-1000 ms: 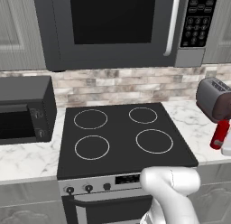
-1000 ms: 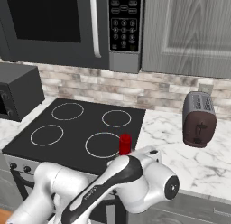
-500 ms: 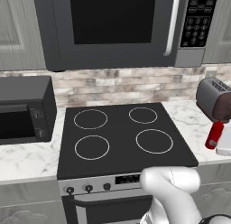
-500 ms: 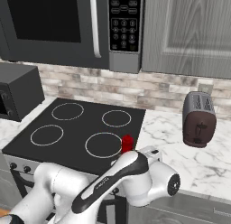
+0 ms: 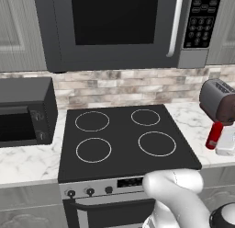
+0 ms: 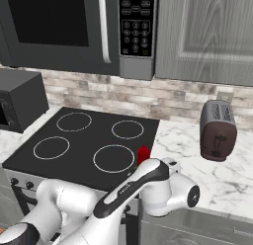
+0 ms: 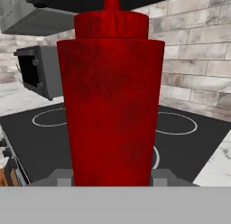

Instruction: Take 2 condiments from the cabinet and move them on the counter near the stove.Make sure the condiments are lined up with each other, next to each other.

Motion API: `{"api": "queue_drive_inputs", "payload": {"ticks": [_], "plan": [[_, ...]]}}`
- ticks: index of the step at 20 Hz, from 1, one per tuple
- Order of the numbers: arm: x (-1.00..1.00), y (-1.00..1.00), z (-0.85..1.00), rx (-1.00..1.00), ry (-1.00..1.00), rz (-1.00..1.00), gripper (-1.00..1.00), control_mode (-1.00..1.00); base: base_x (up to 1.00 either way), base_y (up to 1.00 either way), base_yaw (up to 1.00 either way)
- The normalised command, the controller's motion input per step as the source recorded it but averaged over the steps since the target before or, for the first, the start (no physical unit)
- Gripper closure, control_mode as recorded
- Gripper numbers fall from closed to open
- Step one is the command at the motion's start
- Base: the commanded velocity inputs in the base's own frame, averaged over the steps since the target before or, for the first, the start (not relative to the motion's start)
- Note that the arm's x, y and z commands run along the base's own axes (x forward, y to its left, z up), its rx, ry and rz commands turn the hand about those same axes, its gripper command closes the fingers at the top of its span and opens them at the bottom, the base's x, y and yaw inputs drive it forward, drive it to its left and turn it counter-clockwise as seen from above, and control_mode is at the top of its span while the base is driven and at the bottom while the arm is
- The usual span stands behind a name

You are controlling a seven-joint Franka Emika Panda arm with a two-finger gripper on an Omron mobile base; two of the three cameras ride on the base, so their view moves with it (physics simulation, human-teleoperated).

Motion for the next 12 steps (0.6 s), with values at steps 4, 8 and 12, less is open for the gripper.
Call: {"api": "queue_drive_inputs", "payload": {"ticks": [4, 8, 12], "plan": [[0.33, -0.18, -0.08, 0.00, 0.00, 0.00, 1.00, -1.00, 0.00, 0.00, 0.00], [0.24, -0.15, -0.07, 0.00, 0.00, 0.00, 1.00, -1.00, 0.00, 0.00, 0.00], [0.16, -0.04, -0.12, 0.00, 0.00, 0.01, 1.00, -1.00, 0.00, 0.00, 0.00]]}}
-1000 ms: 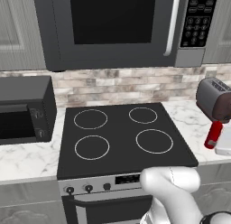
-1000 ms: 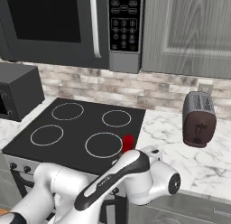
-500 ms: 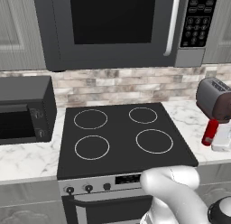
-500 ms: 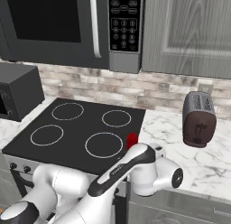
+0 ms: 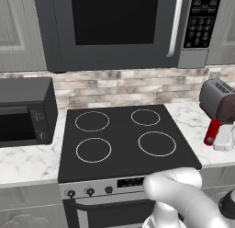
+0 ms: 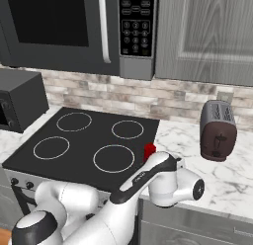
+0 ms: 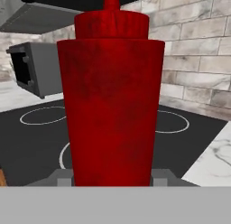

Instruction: Take 2 condiments from the cabinet and move them on the counter near the stove.Make sure the condiments are lined up with each other, next to each other.

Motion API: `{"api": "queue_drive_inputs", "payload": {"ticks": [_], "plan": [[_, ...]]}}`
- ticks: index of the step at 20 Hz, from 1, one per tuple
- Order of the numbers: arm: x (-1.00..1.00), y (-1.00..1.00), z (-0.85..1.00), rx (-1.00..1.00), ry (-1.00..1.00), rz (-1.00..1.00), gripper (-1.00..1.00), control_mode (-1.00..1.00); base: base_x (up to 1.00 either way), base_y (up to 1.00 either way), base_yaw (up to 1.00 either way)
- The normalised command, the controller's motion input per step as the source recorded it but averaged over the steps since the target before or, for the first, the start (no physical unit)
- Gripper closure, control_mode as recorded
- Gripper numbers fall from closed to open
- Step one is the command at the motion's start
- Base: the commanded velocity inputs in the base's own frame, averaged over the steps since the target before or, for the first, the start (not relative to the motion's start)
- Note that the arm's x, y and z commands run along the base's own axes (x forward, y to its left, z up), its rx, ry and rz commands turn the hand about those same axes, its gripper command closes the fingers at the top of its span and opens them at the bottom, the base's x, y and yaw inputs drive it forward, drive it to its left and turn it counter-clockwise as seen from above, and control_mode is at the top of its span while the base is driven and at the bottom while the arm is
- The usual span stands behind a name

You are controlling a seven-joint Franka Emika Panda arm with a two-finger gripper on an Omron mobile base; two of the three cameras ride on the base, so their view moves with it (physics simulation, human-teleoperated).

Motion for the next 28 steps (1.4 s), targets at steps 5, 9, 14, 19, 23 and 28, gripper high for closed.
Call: {"api": "queue_drive_inputs", "payload": {"ticks": [5, 9, 14, 19, 23, 28], "plan": [[0.01, 0.00, -0.16, 0.00, -0.04, 0.05, 1.00, -1.00, 0.00, 0.00, 0.00], [0.00, 0.00, -0.08, 0.00, -0.05, 0.06, 1.00, -1.00, 0.00, 0.00, 0.00], [0.06, 0.00, -0.10, 0.00, -0.03, 0.04, 1.00, -1.00, 0.00, 0.00, 0.00], [0.16, 0.00, -0.13, 0.00, 0.00, 0.04, 1.00, -1.00, 0.00, 0.00, 0.00], [0.17, 0.00, -0.14, 0.00, 0.00, 0.03, 1.00, -1.00, 0.00, 0.00, 0.00], [0.19, 0.00, -0.16, 0.00, 0.00, 0.01, 1.00, -1.00, 0.00, 0.00, 0.00]]}}
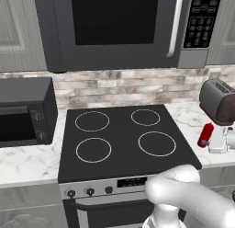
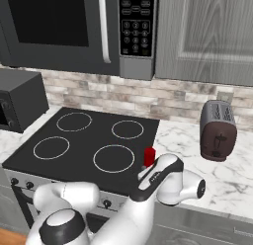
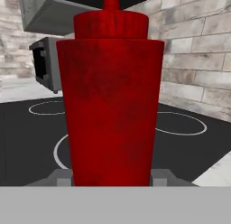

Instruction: Take 2 condiments from the cabinet and move them on the counter near the stove.Make sure the condiments are lined up with each other, next to each other.

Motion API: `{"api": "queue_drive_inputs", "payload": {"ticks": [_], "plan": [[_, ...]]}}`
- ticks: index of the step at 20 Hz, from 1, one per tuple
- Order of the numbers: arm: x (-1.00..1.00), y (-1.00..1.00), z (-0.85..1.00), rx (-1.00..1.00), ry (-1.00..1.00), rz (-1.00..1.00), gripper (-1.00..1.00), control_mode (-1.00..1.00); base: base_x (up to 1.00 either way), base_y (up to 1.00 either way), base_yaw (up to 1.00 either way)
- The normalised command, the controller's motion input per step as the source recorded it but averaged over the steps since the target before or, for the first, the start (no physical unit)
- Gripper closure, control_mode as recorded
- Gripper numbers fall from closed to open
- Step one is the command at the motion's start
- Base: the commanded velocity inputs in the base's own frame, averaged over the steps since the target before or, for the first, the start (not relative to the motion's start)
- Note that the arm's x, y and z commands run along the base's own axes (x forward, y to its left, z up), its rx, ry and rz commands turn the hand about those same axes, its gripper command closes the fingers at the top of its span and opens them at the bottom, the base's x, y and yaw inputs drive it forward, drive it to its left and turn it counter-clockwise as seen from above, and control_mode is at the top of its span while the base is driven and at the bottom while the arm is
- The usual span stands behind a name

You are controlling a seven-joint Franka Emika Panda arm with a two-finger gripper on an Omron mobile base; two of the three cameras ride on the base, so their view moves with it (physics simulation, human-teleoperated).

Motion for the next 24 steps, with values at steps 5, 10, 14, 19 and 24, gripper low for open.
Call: {"api": "queue_drive_inputs", "payload": {"ticks": [5, 10, 14, 19, 24], "plan": [[0.21, 0.00, -0.20, 0.00, 0.00, 0.01, 1.00, -1.00, 0.00, 0.00, 0.00], [0.24, 0.00, -0.25, 0.00, 0.00, 0.00, 1.00, -1.00, 0.00, 0.00, 0.00], [0.25, -0.06, -0.26, 0.00, 0.00, 0.00, 1.00, -1.00, 0.00, 0.00, 0.00], [0.20, -0.13, -0.23, 0.00, 0.00, 0.00, 1.00, -1.00, 0.00, 0.00, 0.00], [0.16, -0.21, -0.21, 0.00, 0.00, 0.00, 1.00, -1.00, 0.00, 0.00, 0.00]]}}
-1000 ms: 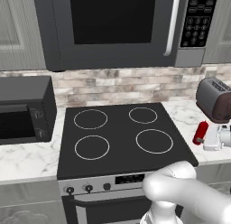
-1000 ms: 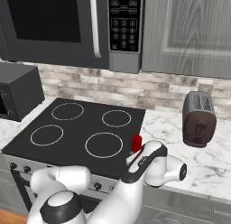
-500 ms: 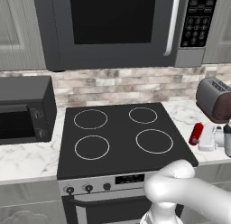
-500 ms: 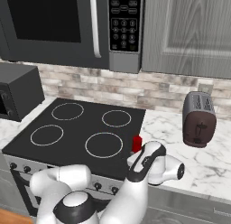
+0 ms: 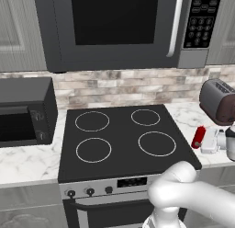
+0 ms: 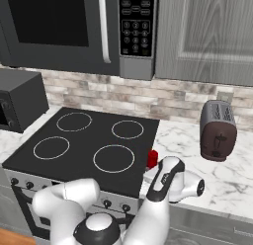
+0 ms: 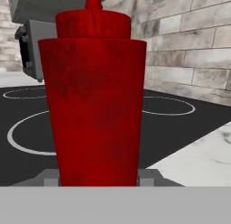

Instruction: Take 2 condiments from the cabinet and move them on the counter near the stove.Make sure the condiments are lined up with each other, next to each other.

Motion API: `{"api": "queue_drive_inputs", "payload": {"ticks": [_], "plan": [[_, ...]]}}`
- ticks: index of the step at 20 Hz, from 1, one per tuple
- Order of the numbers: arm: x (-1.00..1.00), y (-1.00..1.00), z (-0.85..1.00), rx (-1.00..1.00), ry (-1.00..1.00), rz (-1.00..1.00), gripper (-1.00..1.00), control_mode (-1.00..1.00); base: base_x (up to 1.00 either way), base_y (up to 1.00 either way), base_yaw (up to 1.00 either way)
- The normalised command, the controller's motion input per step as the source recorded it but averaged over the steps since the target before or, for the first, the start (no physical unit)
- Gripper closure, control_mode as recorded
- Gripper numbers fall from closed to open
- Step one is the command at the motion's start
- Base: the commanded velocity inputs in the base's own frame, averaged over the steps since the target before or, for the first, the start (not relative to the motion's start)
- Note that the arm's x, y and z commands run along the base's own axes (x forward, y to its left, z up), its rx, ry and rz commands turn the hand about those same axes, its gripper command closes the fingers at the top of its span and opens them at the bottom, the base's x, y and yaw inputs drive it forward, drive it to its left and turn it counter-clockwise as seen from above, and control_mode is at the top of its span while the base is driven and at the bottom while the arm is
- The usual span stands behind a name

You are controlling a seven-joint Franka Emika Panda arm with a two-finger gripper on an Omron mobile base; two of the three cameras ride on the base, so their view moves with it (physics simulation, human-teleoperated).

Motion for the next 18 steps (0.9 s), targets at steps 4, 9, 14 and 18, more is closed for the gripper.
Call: {"api": "queue_drive_inputs", "payload": {"ticks": [4, 9, 14, 18], "plan": [[0.12, -0.13, -0.19, 0.00, 0.00, 0.00, 1.00, -1.00, 0.00, 0.00, 0.00], [0.13, -0.02, -0.22, 0.00, 0.00, 0.00, 1.00, -1.00, 0.00, 0.00, 0.00], [0.01, 0.00, -0.17, 0.00, 0.00, 0.00, 1.00, -1.00, 0.00, 0.00, 0.00], [0.00, 0.00, -0.20, 0.00, 0.00, 0.00, -1.00, -1.00, 0.00, 0.00, 0.00]]}}
